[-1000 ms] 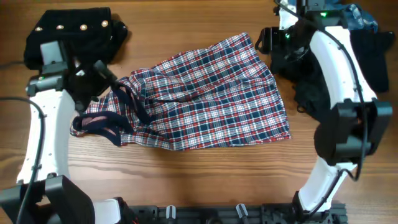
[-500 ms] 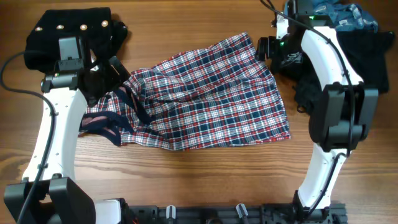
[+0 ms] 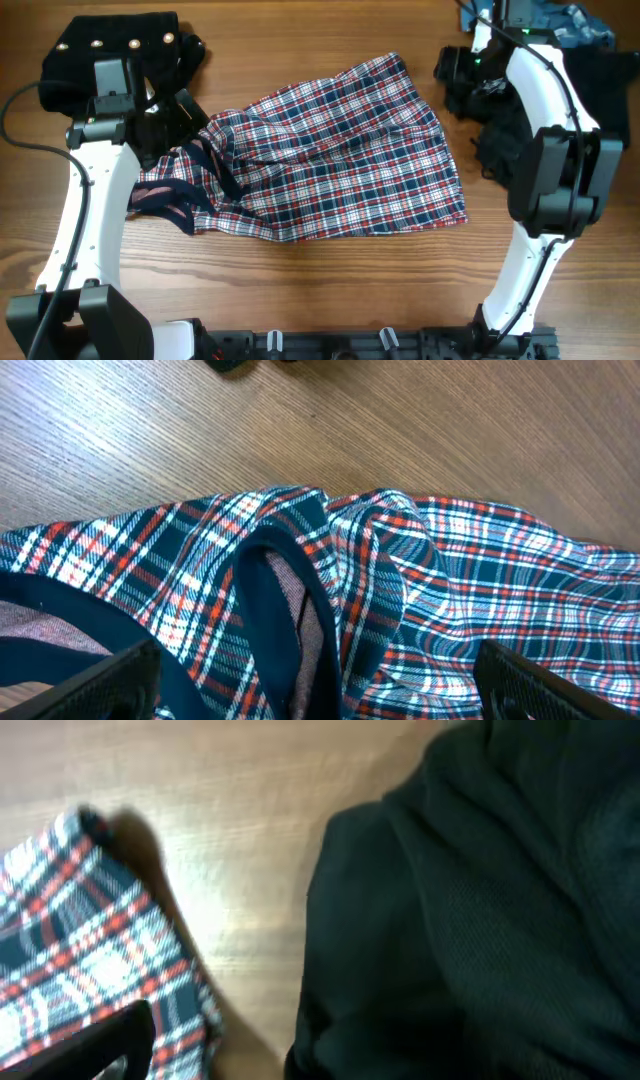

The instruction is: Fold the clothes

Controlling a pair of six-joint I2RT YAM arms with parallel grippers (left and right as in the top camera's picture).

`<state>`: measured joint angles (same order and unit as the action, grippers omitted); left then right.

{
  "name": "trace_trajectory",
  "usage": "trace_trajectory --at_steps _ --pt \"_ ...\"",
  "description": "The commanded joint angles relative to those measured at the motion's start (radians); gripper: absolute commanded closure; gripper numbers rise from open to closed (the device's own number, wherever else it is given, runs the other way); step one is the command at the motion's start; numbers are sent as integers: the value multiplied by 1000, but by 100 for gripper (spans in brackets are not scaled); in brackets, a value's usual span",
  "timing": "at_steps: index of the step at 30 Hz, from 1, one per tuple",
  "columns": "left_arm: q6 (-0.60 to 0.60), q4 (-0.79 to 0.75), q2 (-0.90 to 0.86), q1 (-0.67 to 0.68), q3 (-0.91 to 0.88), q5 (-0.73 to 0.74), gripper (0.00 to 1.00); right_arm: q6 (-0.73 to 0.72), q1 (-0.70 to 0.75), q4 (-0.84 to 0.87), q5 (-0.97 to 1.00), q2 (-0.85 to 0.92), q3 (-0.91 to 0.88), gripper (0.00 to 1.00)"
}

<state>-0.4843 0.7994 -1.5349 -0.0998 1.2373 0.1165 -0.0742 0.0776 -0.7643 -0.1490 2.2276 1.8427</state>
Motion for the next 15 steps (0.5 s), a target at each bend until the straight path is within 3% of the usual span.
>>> trace_trajectory --at_steps 1,15 --pt "5 -3 -5 5 5 -16 1 19 22 62 57 25 7 0" --pt "6 -11 -5 5 5 -18 0 -1 52 167 161 88 7 0"
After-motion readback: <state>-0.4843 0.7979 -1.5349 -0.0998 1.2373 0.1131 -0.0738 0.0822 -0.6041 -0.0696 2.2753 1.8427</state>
